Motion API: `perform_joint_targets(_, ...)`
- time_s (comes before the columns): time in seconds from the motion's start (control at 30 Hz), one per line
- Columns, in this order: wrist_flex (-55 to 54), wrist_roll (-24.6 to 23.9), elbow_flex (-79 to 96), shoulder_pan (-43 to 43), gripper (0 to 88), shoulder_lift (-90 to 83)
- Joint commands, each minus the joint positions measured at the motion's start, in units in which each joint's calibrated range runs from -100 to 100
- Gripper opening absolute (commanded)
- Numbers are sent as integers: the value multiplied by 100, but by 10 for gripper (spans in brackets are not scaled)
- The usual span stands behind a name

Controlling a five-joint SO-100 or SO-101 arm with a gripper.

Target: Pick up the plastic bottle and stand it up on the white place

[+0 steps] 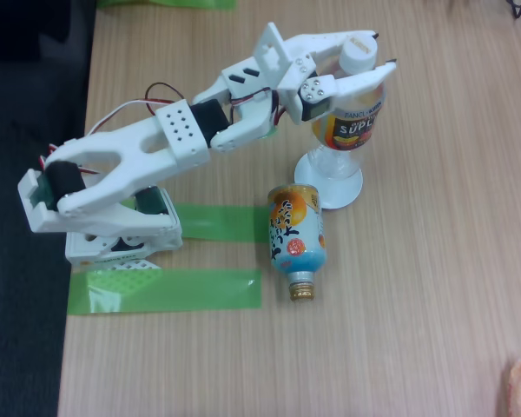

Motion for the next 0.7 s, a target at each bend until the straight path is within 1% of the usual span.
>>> perform_joint_targets(0.0,-116,24,0,-14,65,-273)
perform_joint_targets(0.47,-116,24,9,-43,65,-79)
perform_joint_targets(0.57,-116,24,0,-43,13,215)
perform_joint_targets(0.67,-116,24,9,-43,13,374)
